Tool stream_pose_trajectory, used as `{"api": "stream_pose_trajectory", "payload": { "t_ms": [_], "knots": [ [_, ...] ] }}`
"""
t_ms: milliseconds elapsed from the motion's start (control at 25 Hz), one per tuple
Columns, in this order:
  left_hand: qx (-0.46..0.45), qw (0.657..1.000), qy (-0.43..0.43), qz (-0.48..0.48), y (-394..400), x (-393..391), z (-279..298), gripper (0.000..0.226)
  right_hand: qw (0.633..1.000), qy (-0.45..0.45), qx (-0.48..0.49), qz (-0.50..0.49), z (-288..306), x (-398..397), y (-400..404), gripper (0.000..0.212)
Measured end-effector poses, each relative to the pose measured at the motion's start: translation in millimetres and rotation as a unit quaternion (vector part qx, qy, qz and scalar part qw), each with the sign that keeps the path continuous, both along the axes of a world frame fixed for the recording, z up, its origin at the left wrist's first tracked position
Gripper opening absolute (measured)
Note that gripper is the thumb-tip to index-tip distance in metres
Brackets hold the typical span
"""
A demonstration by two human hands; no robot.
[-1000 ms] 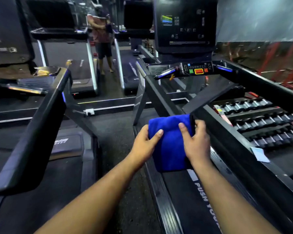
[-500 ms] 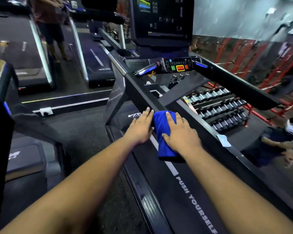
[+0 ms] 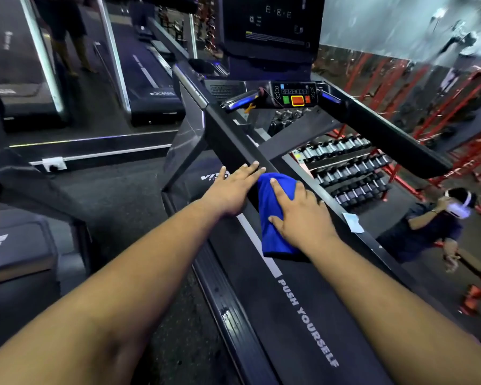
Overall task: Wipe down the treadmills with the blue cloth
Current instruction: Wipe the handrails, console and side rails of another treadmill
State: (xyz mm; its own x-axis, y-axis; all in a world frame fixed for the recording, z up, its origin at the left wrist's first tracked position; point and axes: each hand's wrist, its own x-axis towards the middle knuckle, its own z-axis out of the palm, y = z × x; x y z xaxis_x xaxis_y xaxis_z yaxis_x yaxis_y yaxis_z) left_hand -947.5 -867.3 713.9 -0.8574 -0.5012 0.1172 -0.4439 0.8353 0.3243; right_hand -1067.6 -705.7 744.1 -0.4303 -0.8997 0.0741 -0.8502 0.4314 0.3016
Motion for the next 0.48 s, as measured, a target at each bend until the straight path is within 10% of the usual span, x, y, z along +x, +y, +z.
{"api": "stream_pose_trajectory", "payload": {
  "t_ms": [480],
  "knots": [
    [0.083,0.995,0.060,-0.017,-9,11,2,0.094,0.981,0.185,0.044,0.048,-23,20,6,0.077]
  ]
}}
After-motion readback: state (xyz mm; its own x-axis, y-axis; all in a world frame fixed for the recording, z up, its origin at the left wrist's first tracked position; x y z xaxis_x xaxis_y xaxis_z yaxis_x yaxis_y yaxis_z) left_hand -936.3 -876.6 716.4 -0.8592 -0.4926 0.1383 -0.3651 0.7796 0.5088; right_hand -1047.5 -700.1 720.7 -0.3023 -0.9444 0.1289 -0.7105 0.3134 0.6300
